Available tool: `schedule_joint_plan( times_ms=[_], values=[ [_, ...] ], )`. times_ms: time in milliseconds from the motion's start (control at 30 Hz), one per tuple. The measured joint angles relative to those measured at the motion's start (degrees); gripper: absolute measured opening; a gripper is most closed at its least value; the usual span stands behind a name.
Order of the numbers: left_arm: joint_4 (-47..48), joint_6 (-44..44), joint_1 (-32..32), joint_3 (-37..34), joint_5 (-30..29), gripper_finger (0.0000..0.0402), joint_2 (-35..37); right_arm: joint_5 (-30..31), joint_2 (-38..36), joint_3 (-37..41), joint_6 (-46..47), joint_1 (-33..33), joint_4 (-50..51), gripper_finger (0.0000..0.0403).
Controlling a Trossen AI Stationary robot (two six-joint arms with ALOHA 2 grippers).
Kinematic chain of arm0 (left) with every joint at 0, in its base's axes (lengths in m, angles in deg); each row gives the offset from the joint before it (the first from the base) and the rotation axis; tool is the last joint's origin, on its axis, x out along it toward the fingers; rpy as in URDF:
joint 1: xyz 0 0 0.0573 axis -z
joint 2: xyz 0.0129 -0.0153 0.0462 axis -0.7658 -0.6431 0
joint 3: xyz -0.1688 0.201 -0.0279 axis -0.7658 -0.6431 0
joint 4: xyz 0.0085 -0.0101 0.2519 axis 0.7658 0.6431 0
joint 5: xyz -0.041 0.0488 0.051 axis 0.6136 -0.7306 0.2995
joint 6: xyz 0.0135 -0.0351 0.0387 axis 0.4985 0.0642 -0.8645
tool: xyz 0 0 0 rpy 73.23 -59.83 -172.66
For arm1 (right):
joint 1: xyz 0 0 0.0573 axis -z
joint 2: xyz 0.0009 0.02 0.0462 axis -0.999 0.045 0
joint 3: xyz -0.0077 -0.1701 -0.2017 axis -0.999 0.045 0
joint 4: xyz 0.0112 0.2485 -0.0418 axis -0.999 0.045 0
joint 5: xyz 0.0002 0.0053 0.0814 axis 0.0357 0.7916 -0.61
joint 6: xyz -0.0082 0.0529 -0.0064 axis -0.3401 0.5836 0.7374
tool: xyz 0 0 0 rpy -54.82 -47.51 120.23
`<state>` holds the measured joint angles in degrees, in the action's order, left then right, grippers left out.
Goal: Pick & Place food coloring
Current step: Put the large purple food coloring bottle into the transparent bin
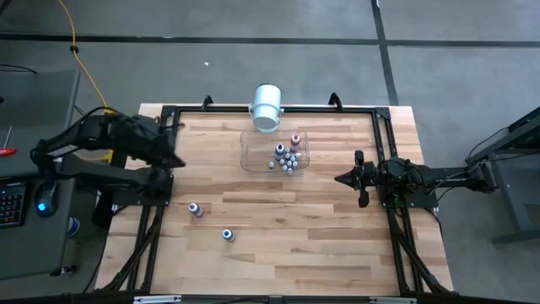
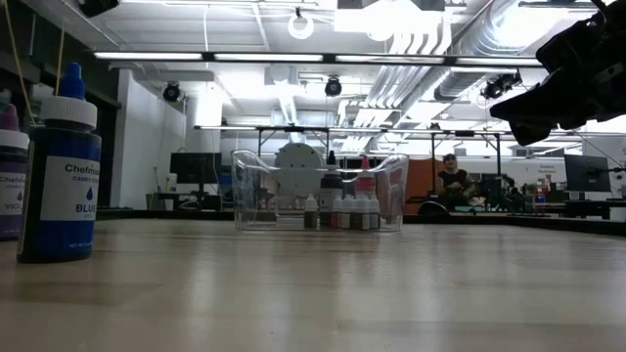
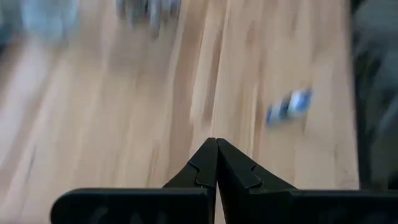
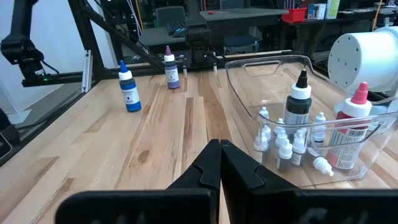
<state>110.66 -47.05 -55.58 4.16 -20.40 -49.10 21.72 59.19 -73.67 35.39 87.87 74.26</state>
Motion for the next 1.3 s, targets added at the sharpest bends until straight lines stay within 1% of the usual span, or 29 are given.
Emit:
schedule_joint_plan(
  times_ms=[67,100,133,200,267,300,333,467,533,600,667,867,1000,1100,1200,1300],
  values=[
    [9.7,0.2,0.0,2.2,-0.1,0.0001,-2.6,0.0,0.0,0.0,0.0,0.0,0.0,0.0001],
    [13.1,0.8,0.0,2.5,0.0,0.0001,-3.9,0.0,0.0,0.0,0.0,0.0,0.0,0.0],
    [14.2,1.6,0.0,2.3,0.3,0.0001,-4.9,0.0,0.0,0.0,0.0,0.0,0.0,0.0],
    [12.5,3.0,1.2,0.2,3.2,0.0001,-5.5,0.0,0.0,0.0,0.0,0.0,0.0,0.0001],
    [10.0,4.4,3.7,-2.0,7.9,0.0001,-6.0,0.0,0.0,0.0,0.0,0.0,0.0,0.0],
    [8.7,5.7,4.9,-2.9,8.9,0.0001,-6.6,0.0,0.0,0.0,0.0,0.0,0.0,0.0],
    [8.8,6.9,5.7,-3.9,8.9,0.0001,-7.3,0.0,0.0,0.0,0.0,0.0,0.0,0.0],
    [9.9,9.1,6.5,-6.9,5.2,0.0001,-8.4,0.0,0.0,0.0,0.0,0.0,0.0,0.0],
    [11.2,10.4,6.7,-8.1,5.0,0.0005,-8.9,0.0,0.0,0.0,0.0,0.0,0.0,0.0],
    [10.8,11.5,7.8,-9.2,4.9,0.0019,-9.8,0.0,0.0,0.0,0.0,0.0,0.0,0.0001],
    [9.4,13.1,9.5,-10.1,4.8,0.0042,-10.5,0.0,0.0,0.0,0.0,0.0,-0.1,0.0],
    [8.5,21.0,12.5,-11.9,2.1,0.0136,-13.6,0.0,0.0,0.0,0.0,0.0,-0.1,0.0],
    [6.9,28.0,15.7,-12.1,1.9,0.0189,-17.0,0.0,0.0,0.0,0.0,0.0,-0.1,0.0],
    [6.3,31.7,18.1,-12.2,-0.1,0.0209,-20.4,0.0,0.0,0.0,0.0,0.0,-0.1,0.0001],
    [4.9,33.6,20.3,-12.2,-3.1,0.0213,-23.2,0.0,0.0,0.0,0.0,0.0,-0.1,0.0],
    [3.2,34.9,21.9,-12.2,-4.1,0.0213,-24.7,0.0,0.0,0.0,0.0,0.0,-0.1,0.0]
  ],
)
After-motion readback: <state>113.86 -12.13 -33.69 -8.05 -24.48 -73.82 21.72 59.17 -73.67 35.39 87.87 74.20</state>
